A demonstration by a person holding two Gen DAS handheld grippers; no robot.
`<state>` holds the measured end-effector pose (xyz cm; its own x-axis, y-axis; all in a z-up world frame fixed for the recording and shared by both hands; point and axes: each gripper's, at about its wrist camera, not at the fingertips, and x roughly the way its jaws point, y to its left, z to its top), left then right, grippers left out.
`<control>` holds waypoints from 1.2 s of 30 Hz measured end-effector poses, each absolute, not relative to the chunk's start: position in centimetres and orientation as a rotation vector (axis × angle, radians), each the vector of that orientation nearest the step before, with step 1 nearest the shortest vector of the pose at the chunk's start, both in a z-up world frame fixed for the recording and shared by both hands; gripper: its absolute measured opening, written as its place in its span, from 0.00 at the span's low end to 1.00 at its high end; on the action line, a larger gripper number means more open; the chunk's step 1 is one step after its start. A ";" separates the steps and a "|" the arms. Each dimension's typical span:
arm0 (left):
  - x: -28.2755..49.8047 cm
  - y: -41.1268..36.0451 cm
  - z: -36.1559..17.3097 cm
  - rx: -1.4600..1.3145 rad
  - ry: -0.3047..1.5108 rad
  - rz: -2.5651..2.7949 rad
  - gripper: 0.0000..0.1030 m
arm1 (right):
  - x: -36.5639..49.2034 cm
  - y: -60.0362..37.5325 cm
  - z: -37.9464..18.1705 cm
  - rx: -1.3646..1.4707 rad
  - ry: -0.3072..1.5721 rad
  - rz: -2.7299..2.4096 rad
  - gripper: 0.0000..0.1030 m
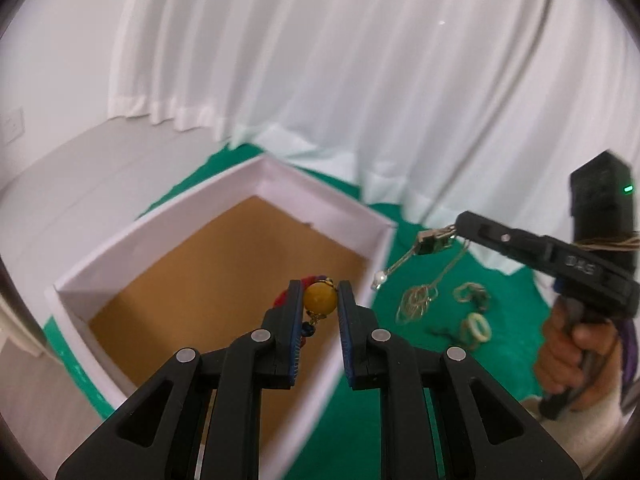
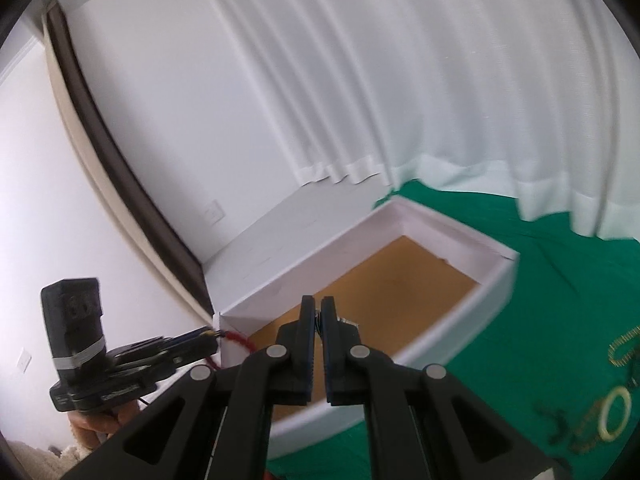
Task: Organize jewelry
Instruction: 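Carry both held pieces into the white box and open both tools, then withdraw both tools from the box toward the remaining jewelry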
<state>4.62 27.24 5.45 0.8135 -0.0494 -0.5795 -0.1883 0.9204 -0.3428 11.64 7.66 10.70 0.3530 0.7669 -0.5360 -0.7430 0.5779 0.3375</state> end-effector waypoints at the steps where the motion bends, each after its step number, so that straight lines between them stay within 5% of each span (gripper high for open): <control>1: 5.3 27.9 4.7 -0.404 0.635 0.091 0.15 | 11.9 9.0 10.3 0.021 0.720 0.980 0.03; 17: 10.9 27.9 -7.3 -0.432 0.916 0.105 0.17 | 22.6 15.8 -0.4 -0.139 0.870 0.787 0.07; 19: 10.7 27.5 -7.3 -0.411 0.923 0.113 0.31 | 22.9 15.2 -0.9 -0.132 0.869 0.749 0.07; 21: 10.1 27.3 -6.9 -0.392 0.912 0.132 0.64 | 23.0 14.2 -0.9 -0.115 0.867 0.713 0.11; 22: 9.7 27.2 -6.5 -0.377 0.903 0.143 0.67 | 22.8 13.4 -0.7 -0.092 0.861 0.703 0.17; 24: 9.0 26.8 -6.0 -0.330 0.896 0.173 0.70 | 22.1 12.0 -0.2 -0.053 0.835 0.690 0.44; 25: 9.0 26.8 -5.8 -0.311 0.896 0.192 0.70 | 21.1 10.8 0.1 -0.038 0.811 0.681 0.46; 36: 7.2 23.7 -6.2 -0.062 0.912 0.304 0.71 | 7.3 1.7 -1.0 -0.113 0.681 0.657 0.46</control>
